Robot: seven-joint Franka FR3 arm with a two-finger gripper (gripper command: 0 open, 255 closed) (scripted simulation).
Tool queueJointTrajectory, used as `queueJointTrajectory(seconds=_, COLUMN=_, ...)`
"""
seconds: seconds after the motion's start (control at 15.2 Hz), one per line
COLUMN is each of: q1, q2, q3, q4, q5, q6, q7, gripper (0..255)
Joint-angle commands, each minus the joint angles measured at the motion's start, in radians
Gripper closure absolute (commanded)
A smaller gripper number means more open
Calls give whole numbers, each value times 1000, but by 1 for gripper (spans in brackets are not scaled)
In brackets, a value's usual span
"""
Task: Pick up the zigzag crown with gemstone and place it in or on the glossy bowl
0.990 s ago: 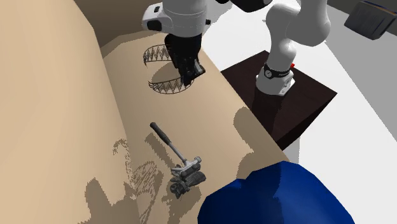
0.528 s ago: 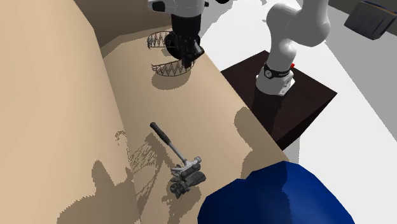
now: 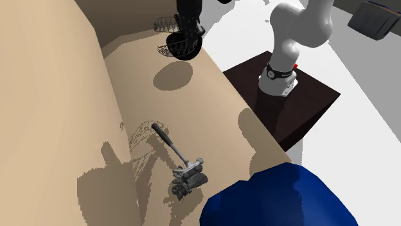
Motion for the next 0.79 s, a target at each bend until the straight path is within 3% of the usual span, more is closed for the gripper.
queueJointTrajectory(seconds=0.0, q1=-20, q2=-28, q3=-28, q4=-28, q5=-15, q6=6, q7=-40, gripper=255)
queueJointTrajectory(seconds=0.73, q1=-141, q2=-111, q3=-218, q4=-72, q5=-109, q6=11, q7=-295, gripper=255)
